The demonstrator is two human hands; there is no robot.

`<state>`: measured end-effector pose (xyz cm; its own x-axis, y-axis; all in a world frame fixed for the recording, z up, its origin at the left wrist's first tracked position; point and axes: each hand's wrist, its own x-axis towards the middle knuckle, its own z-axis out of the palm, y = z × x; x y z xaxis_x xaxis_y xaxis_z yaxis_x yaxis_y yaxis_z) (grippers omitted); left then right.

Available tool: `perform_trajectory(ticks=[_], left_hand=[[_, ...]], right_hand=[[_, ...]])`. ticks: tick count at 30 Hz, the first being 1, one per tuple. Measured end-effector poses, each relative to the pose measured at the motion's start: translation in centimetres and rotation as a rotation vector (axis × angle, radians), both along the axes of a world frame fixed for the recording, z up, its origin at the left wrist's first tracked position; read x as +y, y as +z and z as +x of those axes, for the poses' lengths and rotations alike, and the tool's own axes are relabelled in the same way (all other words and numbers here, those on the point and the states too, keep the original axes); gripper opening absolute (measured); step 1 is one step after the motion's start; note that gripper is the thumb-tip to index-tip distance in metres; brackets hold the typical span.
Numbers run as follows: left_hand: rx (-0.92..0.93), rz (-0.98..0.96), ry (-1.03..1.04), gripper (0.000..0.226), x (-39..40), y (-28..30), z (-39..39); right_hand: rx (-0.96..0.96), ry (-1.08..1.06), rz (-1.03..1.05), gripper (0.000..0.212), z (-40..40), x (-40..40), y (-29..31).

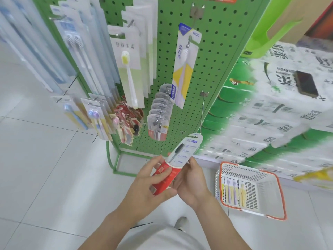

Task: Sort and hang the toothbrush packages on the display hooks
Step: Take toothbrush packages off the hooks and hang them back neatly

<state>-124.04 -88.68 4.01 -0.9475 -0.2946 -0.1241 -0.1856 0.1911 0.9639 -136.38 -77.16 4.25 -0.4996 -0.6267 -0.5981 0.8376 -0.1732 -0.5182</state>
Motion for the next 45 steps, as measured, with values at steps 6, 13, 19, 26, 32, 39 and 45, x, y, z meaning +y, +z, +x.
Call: perform_trajectory(ticks=[6,13,19,26,32,39,45], left_hand=[[-0.039,0.117,0.196,0.050,1.3,0.2,-0.6],[-0.235,0.201,0.209,0.025,2.6,0.2,-0.5],[-0.174,0.263,0.212,0.017,2.7,0.5,-0.8],[-0.184,0.363,0.077,0.028,2.3,0.6,-0.8],[-0.130,0.537,-0.051,0.054,2.7,0.9,-0.9],[-0.099,0.507,0.030,0.059,3.3,0.6,-0.9],[-0.055,0.509,0.108,0.059,3.3,0.8,-1.0]], right_hand=[[-0.017,-0.058,-0.035,0.053,0.6,1.4,0.3],[0.213,-0.099,0.267,0.059,-0.1,2.4,0.5],[0.496,-0.055,0.327,0.025,-1.3,3.1,1.6],[0.542,-0.059,0.255,0.020,-2.3,3.8,2.4],[0.483,-0.161,0.249,0.018,-2.8,4.1,2.6],[0.494,-0.035,0.210,0.024,-2.8,4.6,2.5],[0.607,0.210,0.195,0.053,-2.8,5.6,1.9]])
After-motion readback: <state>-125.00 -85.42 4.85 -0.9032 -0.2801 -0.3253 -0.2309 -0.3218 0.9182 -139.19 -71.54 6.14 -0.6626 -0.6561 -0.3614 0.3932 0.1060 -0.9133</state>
